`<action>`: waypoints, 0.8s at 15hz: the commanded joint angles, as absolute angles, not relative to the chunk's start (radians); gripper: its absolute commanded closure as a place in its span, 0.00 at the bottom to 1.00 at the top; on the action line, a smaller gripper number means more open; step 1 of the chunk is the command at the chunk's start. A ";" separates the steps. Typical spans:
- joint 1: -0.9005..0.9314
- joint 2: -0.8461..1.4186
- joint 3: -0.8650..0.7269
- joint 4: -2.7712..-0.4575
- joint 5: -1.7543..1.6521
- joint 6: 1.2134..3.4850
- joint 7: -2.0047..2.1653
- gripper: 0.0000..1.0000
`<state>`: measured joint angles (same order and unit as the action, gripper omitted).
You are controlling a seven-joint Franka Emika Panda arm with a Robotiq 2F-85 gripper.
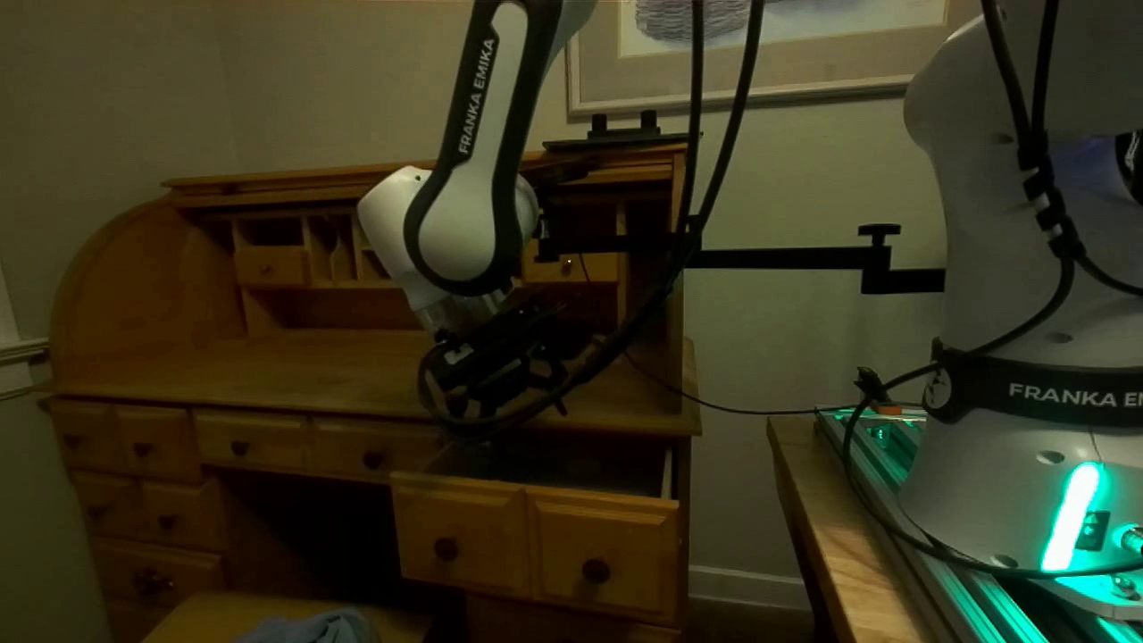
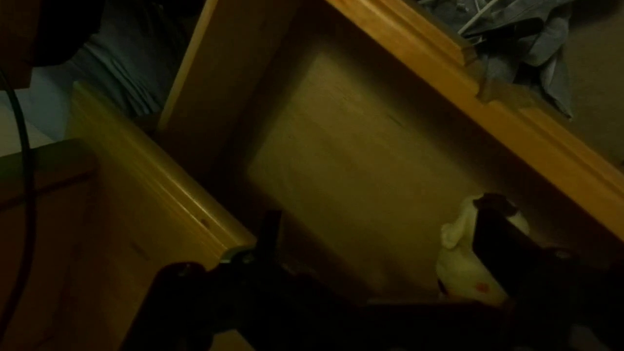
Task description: Open the rightmost drawer, and then move the white toy to the counter
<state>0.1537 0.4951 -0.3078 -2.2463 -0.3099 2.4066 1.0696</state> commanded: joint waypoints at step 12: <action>0.162 0.598 -0.373 -2.288 -0.298 2.687 1.131 0.00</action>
